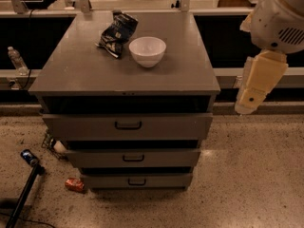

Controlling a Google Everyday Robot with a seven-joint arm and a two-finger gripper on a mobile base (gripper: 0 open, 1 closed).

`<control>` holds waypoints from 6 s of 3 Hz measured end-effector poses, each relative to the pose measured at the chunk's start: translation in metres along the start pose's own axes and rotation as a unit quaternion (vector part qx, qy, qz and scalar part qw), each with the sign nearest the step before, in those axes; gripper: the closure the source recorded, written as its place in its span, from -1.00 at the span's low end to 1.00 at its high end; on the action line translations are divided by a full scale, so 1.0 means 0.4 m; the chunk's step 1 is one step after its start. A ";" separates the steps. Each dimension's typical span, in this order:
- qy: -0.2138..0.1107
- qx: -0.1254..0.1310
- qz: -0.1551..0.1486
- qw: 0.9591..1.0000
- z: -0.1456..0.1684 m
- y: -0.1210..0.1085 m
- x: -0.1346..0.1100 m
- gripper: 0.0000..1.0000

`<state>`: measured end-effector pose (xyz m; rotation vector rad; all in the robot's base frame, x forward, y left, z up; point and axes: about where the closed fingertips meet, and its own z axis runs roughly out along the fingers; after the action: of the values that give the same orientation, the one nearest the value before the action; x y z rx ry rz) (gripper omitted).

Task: Open top drawer

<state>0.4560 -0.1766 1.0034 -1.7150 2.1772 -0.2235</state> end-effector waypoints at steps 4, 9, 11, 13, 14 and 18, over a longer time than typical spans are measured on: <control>-0.111 -0.043 -0.010 0.993 0.234 0.088 -0.038 -1.00; -0.175 -0.055 -0.015 0.983 0.503 0.146 -0.072 -1.00; -0.186 -0.081 -0.012 0.979 0.582 0.193 -0.091 -1.00; -0.194 -0.095 -0.031 0.976 0.661 0.183 -0.120 -1.00; -0.193 -0.105 -0.038 0.975 0.708 0.171 -0.123 -1.00; -0.164 -0.110 -0.028 0.980 0.856 0.074 -0.083 -1.00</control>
Offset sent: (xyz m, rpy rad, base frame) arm 0.0036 0.0186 -0.0779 0.1464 0.0969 0.0481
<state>0.5635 -0.1044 0.6831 -1.7828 1.9701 0.2799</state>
